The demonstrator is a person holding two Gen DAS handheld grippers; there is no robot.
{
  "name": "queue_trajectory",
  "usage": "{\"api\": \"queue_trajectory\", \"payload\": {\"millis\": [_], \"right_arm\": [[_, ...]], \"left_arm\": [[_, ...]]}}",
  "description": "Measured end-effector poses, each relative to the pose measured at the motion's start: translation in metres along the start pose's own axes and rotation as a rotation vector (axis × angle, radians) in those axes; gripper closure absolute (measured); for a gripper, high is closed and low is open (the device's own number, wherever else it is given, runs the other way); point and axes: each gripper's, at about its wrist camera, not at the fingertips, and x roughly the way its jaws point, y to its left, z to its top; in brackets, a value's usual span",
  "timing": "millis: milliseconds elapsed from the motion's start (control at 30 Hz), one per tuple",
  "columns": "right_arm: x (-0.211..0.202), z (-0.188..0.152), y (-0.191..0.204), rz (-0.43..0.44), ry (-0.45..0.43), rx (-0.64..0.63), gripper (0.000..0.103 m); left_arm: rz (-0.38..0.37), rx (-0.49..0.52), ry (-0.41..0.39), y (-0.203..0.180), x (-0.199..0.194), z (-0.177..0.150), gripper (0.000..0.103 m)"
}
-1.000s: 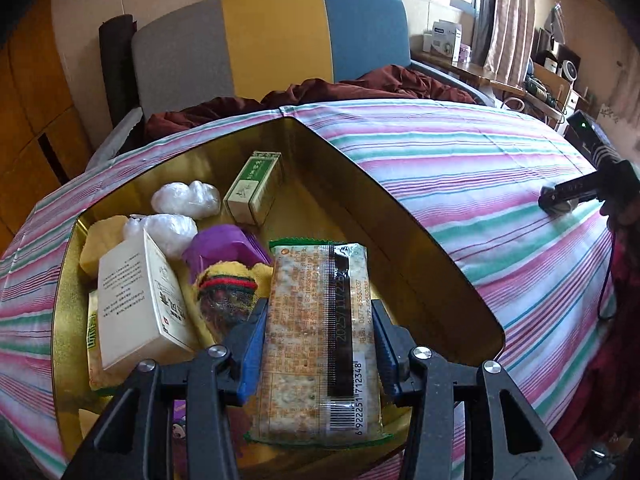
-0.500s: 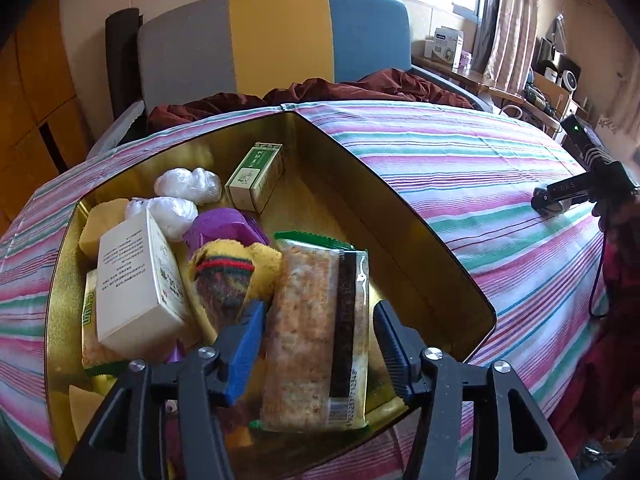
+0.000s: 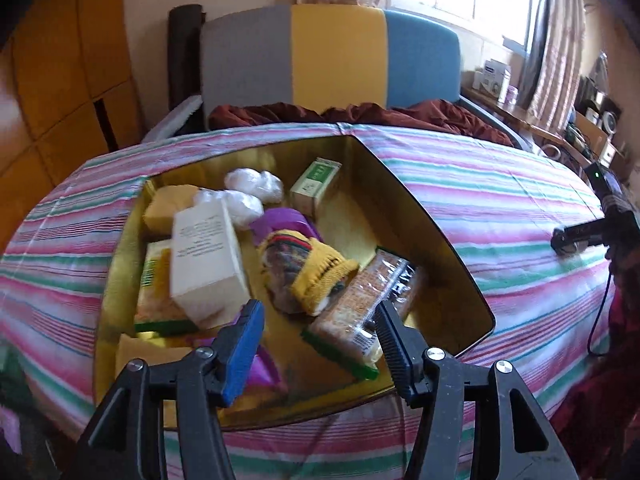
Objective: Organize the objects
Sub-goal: 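Carry the white sock into the gold tray and open the right tool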
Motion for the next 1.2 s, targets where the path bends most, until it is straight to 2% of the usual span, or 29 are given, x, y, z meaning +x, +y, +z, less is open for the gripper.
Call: {"api": "queue_trajectory", "payload": {"millis": [167,200,233,333,367,433,467,500,533,600,700,733,833,933,1033,1200], "right_arm": [[-0.012,-0.011,0.013,0.034,-0.059,-0.058,0.029],[-0.012,-0.001,0.037,0.044,-0.072,-0.07,0.029],[-0.016,-0.007,0.033,0.061,-0.08,-0.08,0.029],[-0.026,-0.01,0.071,0.136,-0.095,-0.103,0.029],[-0.053,-0.021,0.106,0.161,-0.106,-0.117,0.029],[-0.065,-0.028,0.143,0.214,-0.134,-0.166,0.029],[-0.095,-0.042,0.171,0.24,-0.151,-0.199,0.029],[-0.108,-0.043,0.193,0.272,-0.17,-0.234,0.029],[-0.116,-0.039,0.209,0.304,-0.188,-0.268,0.029],[-0.118,-0.031,0.278,0.364,-0.217,-0.332,0.029],[-0.124,-0.028,0.343,0.434,-0.24,-0.424,0.029],[-0.135,-0.039,0.364,0.442,-0.247,-0.451,0.029],[-0.134,-0.037,0.404,0.445,-0.251,-0.522,0.029],[-0.116,-0.032,0.436,0.422,-0.213,-0.566,0.029],[-0.102,-0.033,0.453,0.378,-0.185,-0.586,0.028],[-0.089,-0.034,0.457,0.342,-0.167,-0.603,0.027]], "left_arm": [[0.037,-0.034,-0.05,0.01,-0.021,0.001,0.041],[0.043,-0.037,-0.059,0.012,-0.024,0.001,0.04],[0.045,-0.041,-0.063,0.014,-0.027,0.001,0.038],[0.055,-0.057,-0.078,0.02,-0.034,0.001,0.037],[0.059,-0.062,-0.081,0.022,-0.036,0.0,0.036],[0.067,-0.072,-0.087,0.026,-0.038,-0.001,0.034],[0.069,-0.079,-0.089,0.028,-0.04,-0.001,0.033],[0.071,-0.087,-0.089,0.031,-0.041,-0.002,0.033],[0.076,-0.097,-0.09,0.033,-0.042,-0.003,0.032],[0.077,-0.12,-0.087,0.04,-0.043,-0.006,0.028],[0.085,-0.161,-0.08,0.052,-0.044,-0.012,0.021],[0.089,-0.175,-0.079,0.056,-0.045,-0.014,0.019],[0.106,-0.213,-0.077,0.07,-0.047,-0.018,0.012],[0.124,-0.256,-0.08,0.083,-0.05,-0.021,0.001],[0.157,-0.274,-0.087,0.088,-0.051,-0.02,0.0],[0.203,-0.284,-0.096,0.088,-0.054,-0.018,0.0]]}}
